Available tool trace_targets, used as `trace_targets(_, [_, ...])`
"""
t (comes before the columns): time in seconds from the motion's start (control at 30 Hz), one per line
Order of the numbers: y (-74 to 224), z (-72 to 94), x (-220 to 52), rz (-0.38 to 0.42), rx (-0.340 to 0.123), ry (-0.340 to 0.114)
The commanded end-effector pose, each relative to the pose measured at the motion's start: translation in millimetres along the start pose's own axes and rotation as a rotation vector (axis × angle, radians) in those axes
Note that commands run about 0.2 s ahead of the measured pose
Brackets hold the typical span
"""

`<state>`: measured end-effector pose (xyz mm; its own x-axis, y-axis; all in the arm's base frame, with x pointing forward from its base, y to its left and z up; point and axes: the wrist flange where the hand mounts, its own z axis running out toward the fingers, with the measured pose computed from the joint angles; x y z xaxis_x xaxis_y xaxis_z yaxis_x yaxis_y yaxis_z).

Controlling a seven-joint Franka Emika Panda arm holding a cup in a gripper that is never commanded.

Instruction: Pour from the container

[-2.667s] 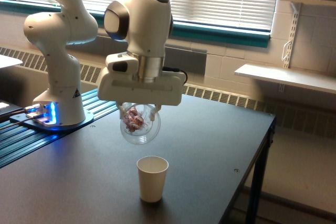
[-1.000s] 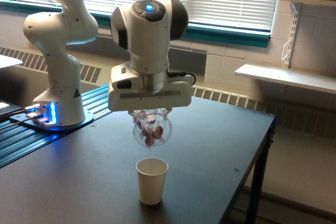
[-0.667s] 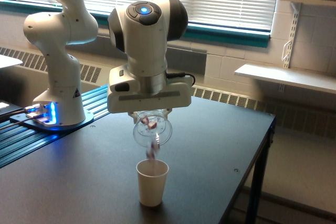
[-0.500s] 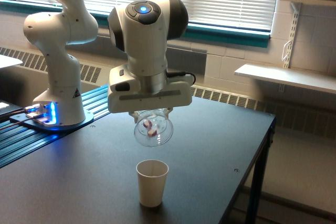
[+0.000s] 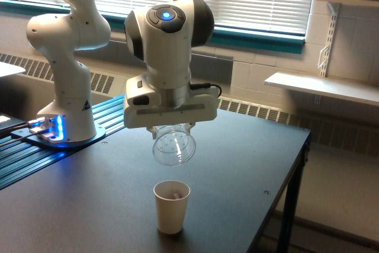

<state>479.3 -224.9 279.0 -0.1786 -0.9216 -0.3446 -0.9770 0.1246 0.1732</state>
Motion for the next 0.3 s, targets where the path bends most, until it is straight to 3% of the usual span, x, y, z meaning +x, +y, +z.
trace_targets(0.03, [-4.7,3.2,-6.8,-0.012,-0.012,0.009])
trace_targets(0.3, [-7.4,-3.0,-14.4,0.000,0.006,0.079])
